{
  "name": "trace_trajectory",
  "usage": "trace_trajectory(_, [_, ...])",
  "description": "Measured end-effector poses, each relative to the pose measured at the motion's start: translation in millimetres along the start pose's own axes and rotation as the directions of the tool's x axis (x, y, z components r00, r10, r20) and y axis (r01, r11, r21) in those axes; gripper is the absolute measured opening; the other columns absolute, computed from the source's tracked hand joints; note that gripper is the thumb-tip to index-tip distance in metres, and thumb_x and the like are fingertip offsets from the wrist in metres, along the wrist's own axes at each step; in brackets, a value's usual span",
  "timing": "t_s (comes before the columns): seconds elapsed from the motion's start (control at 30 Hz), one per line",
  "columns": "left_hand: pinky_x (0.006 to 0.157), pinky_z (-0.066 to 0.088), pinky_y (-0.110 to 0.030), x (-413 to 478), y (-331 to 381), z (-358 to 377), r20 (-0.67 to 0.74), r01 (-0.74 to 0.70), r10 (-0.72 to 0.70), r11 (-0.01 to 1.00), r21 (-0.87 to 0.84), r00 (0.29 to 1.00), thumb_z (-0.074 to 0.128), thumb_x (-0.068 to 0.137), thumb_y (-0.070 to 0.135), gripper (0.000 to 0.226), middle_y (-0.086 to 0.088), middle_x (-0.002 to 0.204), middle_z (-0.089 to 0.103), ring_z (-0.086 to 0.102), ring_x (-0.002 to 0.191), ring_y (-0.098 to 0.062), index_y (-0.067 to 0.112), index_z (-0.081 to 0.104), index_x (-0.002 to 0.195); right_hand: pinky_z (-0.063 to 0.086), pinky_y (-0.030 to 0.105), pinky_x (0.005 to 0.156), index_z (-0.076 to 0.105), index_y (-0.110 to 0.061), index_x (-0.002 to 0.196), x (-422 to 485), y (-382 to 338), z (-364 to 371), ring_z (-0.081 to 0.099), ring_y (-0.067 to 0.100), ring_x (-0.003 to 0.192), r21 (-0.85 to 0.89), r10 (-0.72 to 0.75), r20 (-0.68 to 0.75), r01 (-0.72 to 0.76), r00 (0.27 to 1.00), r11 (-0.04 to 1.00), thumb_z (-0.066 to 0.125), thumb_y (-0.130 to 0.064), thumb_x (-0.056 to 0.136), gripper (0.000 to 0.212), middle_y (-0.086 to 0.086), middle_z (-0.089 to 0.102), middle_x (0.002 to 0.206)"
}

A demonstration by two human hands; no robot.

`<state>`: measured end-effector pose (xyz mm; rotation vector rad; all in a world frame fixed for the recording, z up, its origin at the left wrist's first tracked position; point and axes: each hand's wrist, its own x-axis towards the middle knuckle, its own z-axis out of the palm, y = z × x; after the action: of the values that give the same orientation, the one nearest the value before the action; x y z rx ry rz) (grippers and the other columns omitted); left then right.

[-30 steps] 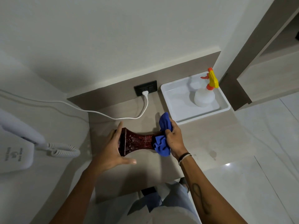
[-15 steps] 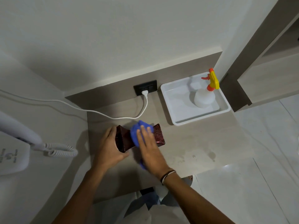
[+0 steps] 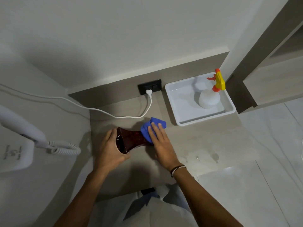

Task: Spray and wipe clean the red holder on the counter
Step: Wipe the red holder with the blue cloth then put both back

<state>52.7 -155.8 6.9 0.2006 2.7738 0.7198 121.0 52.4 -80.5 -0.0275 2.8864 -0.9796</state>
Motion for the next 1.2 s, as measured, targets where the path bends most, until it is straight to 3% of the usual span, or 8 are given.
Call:
trace_trajectory(0.3, [0.102,0.045,-0.031,4,10,2,-0.021,-0.094,0.094,0.995,-0.009,0.995,0.082,0.064,0.024,0.075,-0.015,0.127,0.068,0.064,0.119,-0.033,0.0,0.065,0.133,0.012,0.048,0.134,0.012,-0.004,0.171,-1,-67,22,0.001,0.041,0.167,0.043,-0.238,-0.135,0.245,0.962,0.969,0.052,0.014,0.083,0.098,0.017,0.004,0.181])
trace_trajectory(0.43, [0.1,0.046,-0.034,6,8,3,-0.009,-0.032,0.033,0.999,0.043,0.999,0.096,0.055,0.025,0.101,-0.008,0.135,0.056,0.056,0.124,-0.031,0.005,0.052,0.144,0.02,0.053,0.135,0.005,-0.01,0.172,-1,7,-3,-0.008,0.042,0.166,-0.131,0.082,-0.005,-0.082,0.997,0.988,0.052,0.016,0.096,0.093,0.014,-0.007,0.18])
trace_trajectory(0.53, [0.104,0.048,-0.036,10,14,6,-0.019,-0.055,0.056,0.997,0.051,0.998,0.093,0.058,0.034,0.106,-0.002,0.142,0.053,0.053,0.13,-0.026,0.012,0.048,0.151,0.017,0.047,0.137,0.016,-0.009,0.171,-2,23,-14,0.006,0.031,0.168,0.226,0.19,-0.048,-0.174,0.981,0.958,0.05,0.021,0.091,0.092,0.012,0.005,0.181])
trace_trajectory(0.67, [0.108,0.045,-0.029,17,13,3,-0.037,-0.006,0.002,0.992,-0.13,0.999,0.096,0.065,0.03,0.109,-0.002,0.146,0.056,0.054,0.134,-0.02,0.02,0.043,0.16,0.048,0.015,0.114,0.036,-0.005,0.164,4,25,-23,0.058,-0.009,0.132,0.752,0.469,-0.083,-0.254,0.879,0.608,0.039,0.025,0.093,0.077,0.006,0.051,0.158])
trace_trajectory(0.83, [0.115,0.039,-0.035,21,10,-3,0.048,0.123,-0.113,0.926,-0.357,0.992,0.081,0.083,0.06,0.102,0.007,0.164,0.047,0.046,0.149,-0.017,0.046,0.022,0.166,0.066,0.04,0.079,0.053,-0.014,0.153,12,27,-25,0.077,0.025,0.092,0.898,0.615,0.18,-0.384,0.767,0.216,0.036,0.015,0.1,0.062,0.023,0.071,0.128])
trace_trajectory(0.93, [0.116,0.04,-0.038,17,1,-8,0.202,0.097,-0.038,0.952,-0.292,0.979,0.084,0.067,0.075,0.122,0.014,0.163,0.044,0.046,0.148,-0.014,0.056,0.013,0.164,0.062,0.022,0.065,0.051,-0.01,0.154,22,23,-27,0.075,0.005,0.075,0.876,0.607,0.175,-0.405,0.775,0.264,0.035,0.015,0.098,0.063,0.019,0.069,0.12])
trace_trajectory(1.03, [0.117,0.044,-0.051,12,-8,-12,0.225,-0.002,0.019,0.997,-0.073,0.974,0.102,0.051,0.048,0.148,0.002,0.167,0.033,0.044,0.149,-0.024,0.051,0.008,0.165,0.061,0.031,0.102,0.041,-0.011,0.163,27,14,-34,0.069,0.018,0.117,0.812,0.571,0.087,-0.391,0.816,0.434,0.037,0.016,0.099,0.069,0.018,0.06,0.148])
trace_trajectory(1.2, [0.103,0.051,-0.046,12,-2,-9,-0.001,-0.102,0.103,0.99,0.098,0.995,0.096,0.057,0.028,0.1,-0.009,0.136,0.062,0.059,0.128,-0.033,0.015,0.05,0.146,0.015,0.035,0.137,0.021,-0.009,0.17,19,-34,-29,0.015,0.026,0.167,0.55,0.336,-0.153,-0.203,0.929,0.81,0.044,0.02,0.095,0.084,0.01,0.015,0.179])
